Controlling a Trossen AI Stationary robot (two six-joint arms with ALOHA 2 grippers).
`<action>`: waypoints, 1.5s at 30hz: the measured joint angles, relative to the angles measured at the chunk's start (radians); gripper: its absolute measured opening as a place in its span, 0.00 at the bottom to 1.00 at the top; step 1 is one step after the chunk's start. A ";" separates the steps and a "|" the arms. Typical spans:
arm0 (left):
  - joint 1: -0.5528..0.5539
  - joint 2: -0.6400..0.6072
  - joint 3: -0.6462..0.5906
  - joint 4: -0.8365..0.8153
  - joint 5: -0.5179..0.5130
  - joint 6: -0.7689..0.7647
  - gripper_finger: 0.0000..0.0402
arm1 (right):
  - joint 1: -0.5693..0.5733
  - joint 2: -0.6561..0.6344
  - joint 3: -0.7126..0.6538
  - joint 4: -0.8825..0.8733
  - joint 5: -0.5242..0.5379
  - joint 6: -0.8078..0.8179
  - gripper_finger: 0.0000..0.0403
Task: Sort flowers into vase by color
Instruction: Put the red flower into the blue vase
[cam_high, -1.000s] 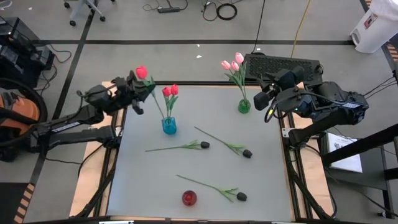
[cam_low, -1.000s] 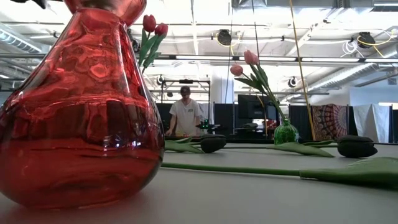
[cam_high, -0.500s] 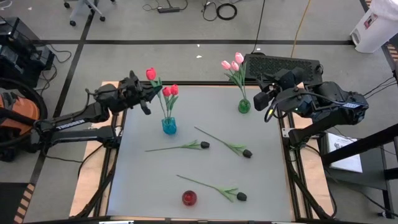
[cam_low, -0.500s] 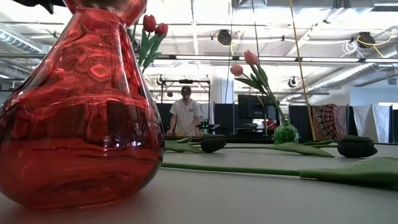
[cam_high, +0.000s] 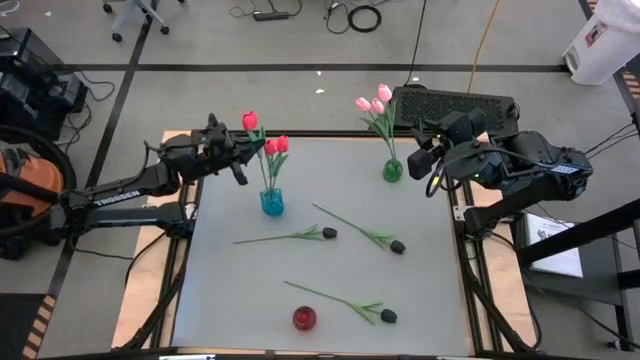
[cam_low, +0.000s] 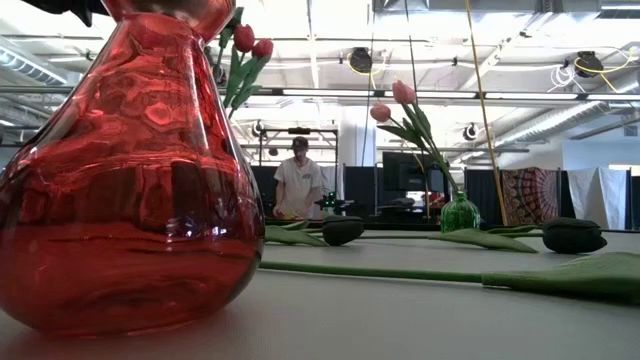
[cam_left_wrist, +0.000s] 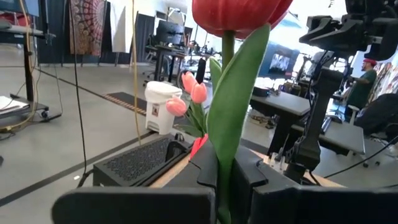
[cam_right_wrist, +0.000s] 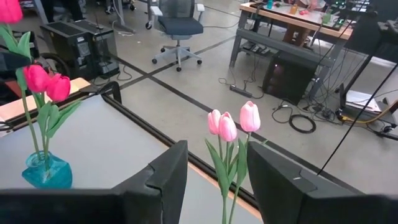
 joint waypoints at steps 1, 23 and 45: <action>0.000 0.000 0.000 -0.001 0.003 -0.003 0.03 | 0.000 0.000 0.000 0.000 0.000 -0.001 0.39; -0.003 -0.002 0.000 -0.037 0.072 -0.006 0.04 | 0.000 0.000 0.000 0.000 0.001 -0.050 0.39; -0.003 -0.042 0.000 -0.027 0.088 -0.101 0.23 | 0.000 0.000 0.000 -0.001 0.002 -0.054 0.39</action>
